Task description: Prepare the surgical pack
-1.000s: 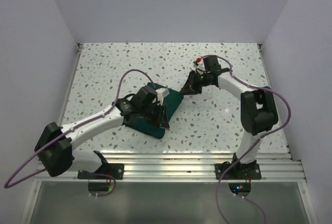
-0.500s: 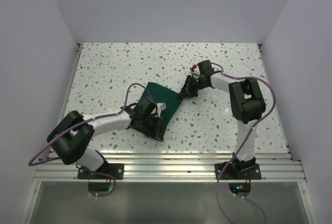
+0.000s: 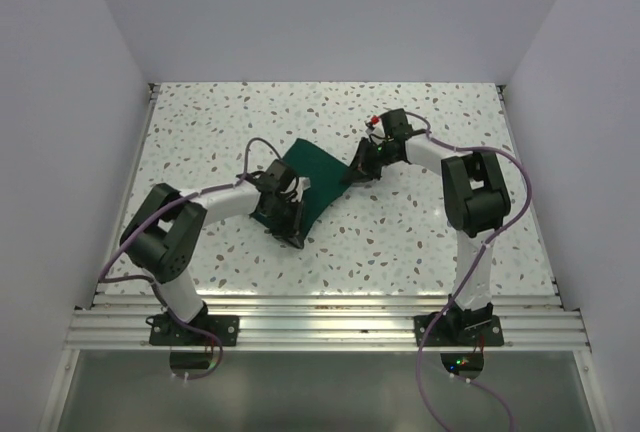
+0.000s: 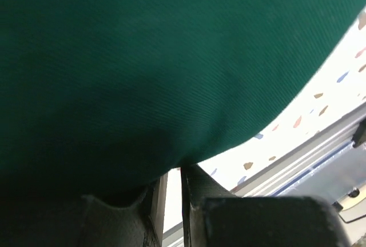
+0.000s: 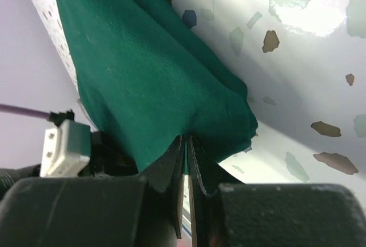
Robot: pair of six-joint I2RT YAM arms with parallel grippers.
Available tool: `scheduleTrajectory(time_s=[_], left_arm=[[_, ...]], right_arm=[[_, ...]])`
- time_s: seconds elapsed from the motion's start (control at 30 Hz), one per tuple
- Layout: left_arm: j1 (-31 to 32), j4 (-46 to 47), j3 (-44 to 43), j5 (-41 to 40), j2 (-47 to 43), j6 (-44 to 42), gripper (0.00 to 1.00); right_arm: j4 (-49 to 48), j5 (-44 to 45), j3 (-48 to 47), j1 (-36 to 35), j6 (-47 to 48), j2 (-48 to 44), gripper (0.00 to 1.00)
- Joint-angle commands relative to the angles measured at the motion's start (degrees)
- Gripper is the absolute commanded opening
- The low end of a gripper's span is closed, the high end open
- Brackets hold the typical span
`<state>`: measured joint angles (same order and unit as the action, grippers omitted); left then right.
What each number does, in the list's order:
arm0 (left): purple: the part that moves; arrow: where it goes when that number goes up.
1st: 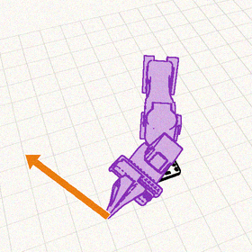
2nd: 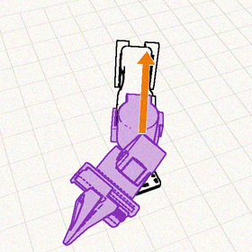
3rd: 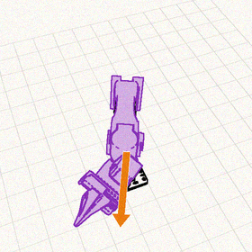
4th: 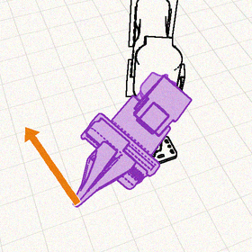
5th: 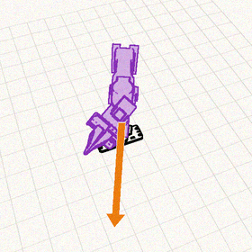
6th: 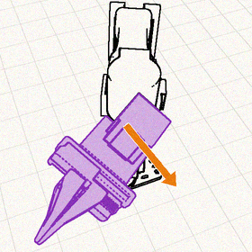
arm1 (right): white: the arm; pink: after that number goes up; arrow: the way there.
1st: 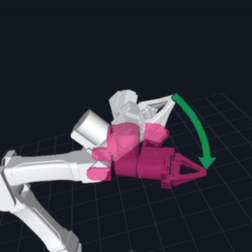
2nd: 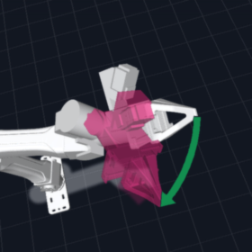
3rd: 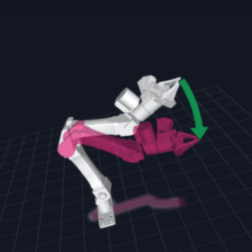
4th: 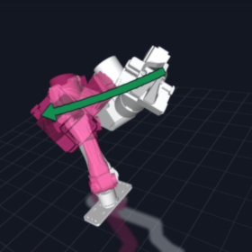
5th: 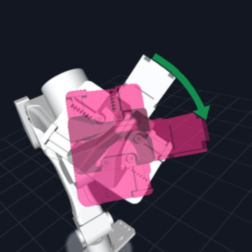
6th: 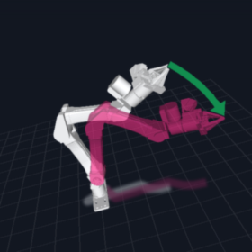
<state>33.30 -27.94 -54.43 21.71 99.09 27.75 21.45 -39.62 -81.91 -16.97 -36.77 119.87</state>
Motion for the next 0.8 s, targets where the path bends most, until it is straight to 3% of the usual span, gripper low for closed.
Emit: scheduleTrajectory(time_s=[0.0,0.2,0.43,0.53,0.7,0.77], left_arm=[[-3.32,-2.81,-2.42,-9.13,2.69,-4.89,0.18],[-6.22,-6.42,-4.27,-13.18,0.23,-4.9,0.19],[-7.2,-8.0,-1.73,-12.58,-7.23,-3.14,0.19],[-7.11,-7.3,0.99,-10.04,-16.25,-0.42,0.28],[-7.02,-6.25,6.0,-3.89,-28.67,4.32,0.54],[-7.02,-3.62,8.89,-1.16,-33.51,5.56,0.59]], right_arm=[[2.01,1.29,-0.01,-0.17,1.53,-0.43,0.09],[2.63,1.3,1.58,-0.17,2.15,-2.88,0.1],[8.07,3.75,0.96,-0.17,5.3,-8.42,0.13],[12.72,6.47,0.35,-0.25,8.11,-12.11,0.18],[21.69,12.62,0.78,-0.25,14.18,-17.92,0.49],[25.28,15.6,1.31,-0.34,16.72,-19.23,0.64]])
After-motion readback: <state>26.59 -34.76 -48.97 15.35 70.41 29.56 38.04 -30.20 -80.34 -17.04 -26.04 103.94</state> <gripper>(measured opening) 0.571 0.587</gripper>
